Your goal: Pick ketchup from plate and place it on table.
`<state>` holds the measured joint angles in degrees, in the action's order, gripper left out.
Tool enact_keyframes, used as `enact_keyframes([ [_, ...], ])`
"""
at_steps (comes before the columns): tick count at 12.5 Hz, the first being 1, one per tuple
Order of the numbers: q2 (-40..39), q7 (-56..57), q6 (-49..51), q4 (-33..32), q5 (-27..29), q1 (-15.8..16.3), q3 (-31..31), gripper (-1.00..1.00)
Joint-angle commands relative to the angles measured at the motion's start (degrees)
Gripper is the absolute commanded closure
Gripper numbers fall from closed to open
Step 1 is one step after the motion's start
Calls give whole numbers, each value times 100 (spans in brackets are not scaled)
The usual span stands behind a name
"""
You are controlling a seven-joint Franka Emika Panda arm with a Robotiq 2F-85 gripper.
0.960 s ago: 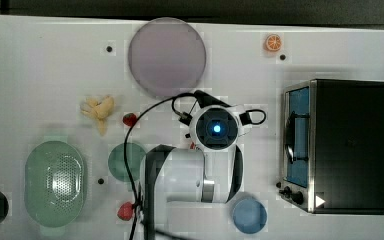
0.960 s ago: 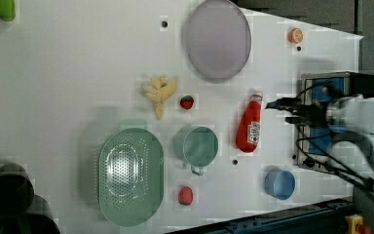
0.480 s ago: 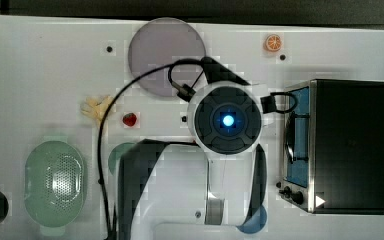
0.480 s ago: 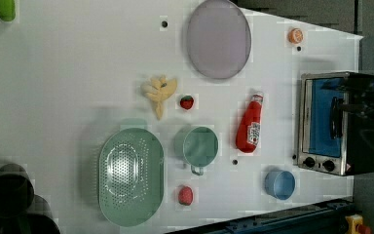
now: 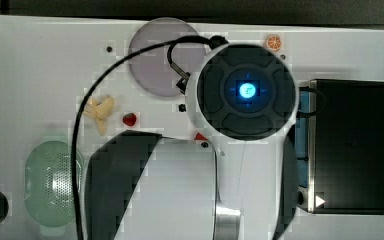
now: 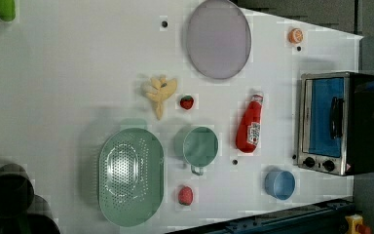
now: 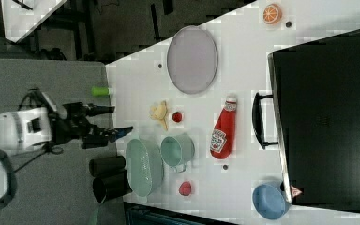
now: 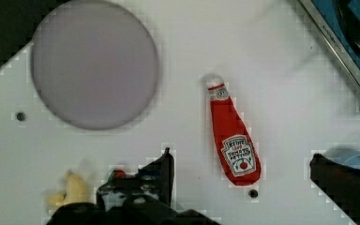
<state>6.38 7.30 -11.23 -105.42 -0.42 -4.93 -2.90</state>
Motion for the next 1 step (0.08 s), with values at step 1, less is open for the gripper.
enact_keyframes([
  [1,-74,-371,757,381,17,-24,43,-100],
])
